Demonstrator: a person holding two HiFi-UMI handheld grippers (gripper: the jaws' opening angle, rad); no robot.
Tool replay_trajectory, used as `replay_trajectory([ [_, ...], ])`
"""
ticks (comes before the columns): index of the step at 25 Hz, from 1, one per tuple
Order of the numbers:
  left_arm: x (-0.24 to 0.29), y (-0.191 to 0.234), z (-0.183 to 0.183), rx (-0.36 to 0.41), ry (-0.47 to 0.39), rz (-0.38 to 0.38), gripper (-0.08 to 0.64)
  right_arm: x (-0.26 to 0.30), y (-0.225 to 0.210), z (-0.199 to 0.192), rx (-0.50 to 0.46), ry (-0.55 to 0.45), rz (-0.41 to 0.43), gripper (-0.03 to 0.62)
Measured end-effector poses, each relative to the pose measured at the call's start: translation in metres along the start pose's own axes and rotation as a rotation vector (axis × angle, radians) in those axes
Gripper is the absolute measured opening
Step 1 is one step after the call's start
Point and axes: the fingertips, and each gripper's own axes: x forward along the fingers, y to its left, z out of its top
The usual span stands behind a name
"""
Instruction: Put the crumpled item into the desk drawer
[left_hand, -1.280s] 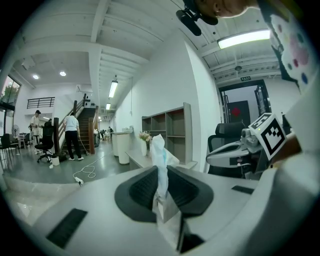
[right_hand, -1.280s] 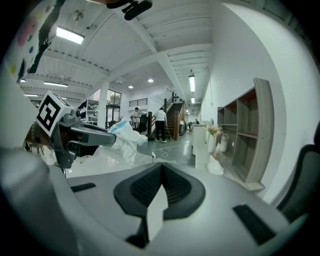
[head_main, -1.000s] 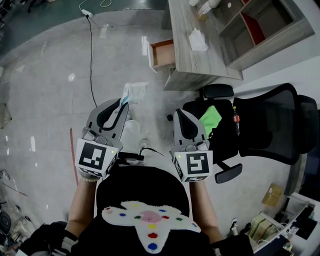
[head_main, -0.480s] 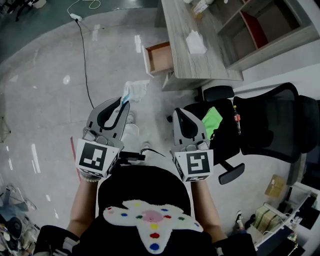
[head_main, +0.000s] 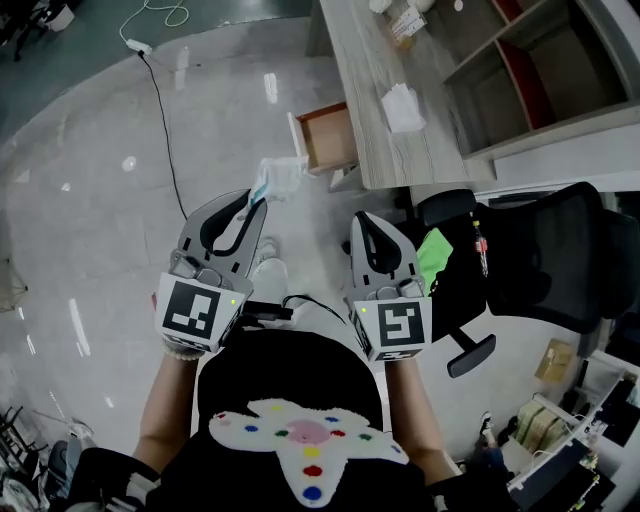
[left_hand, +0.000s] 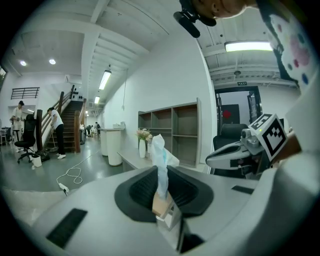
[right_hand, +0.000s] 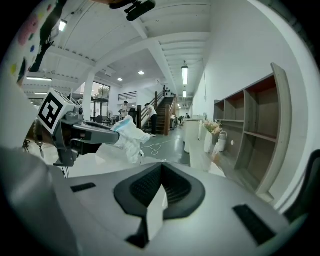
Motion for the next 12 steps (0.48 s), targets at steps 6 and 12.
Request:
replay_trajectory([
  [6, 0.033, 0.045, 0.013, 0.007, -0.012, -0.051, 0.063, 0.048, -0.005, 0.020, 0.010, 0.020, -0.044, 0.005],
  [12, 0.062, 0.075, 0.014, 0.009, -0.012, -0.119, 0.063, 0.084, -0.010, 0.035, 0.040, -0.023, -0.099, 0.005],
])
